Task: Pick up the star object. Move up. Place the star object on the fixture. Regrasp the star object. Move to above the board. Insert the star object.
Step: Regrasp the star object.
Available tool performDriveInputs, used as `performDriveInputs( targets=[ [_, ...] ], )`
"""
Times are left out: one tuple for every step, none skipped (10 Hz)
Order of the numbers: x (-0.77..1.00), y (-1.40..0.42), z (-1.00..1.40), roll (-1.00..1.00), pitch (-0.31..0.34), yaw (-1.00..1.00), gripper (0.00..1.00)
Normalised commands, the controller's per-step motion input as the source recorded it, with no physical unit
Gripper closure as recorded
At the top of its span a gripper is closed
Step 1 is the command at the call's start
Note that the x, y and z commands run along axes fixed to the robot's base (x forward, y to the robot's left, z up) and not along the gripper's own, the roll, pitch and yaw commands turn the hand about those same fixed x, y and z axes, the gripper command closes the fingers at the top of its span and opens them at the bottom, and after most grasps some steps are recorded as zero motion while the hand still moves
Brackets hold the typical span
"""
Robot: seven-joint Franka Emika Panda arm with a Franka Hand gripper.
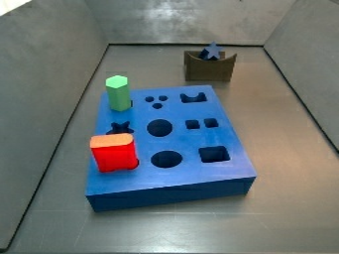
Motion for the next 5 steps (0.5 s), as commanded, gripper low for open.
performDriveInputs(
  targets=[
    [0.03,-0.02,-0.01,1.00,0.007,0.04,0.00],
    [0.04,-0.02,-0.01,1.00,0.018,0.04,0.00],
    [0.05,-0.03,-0.01,1.00,0.034,0.04,0.00],
    [0.07,-0.03,-0.02,1.00,0.049,0.05,0.00],
    [0.08,-0.03,-0.02,1.00,0.081,0.06,0.00]
  ],
)
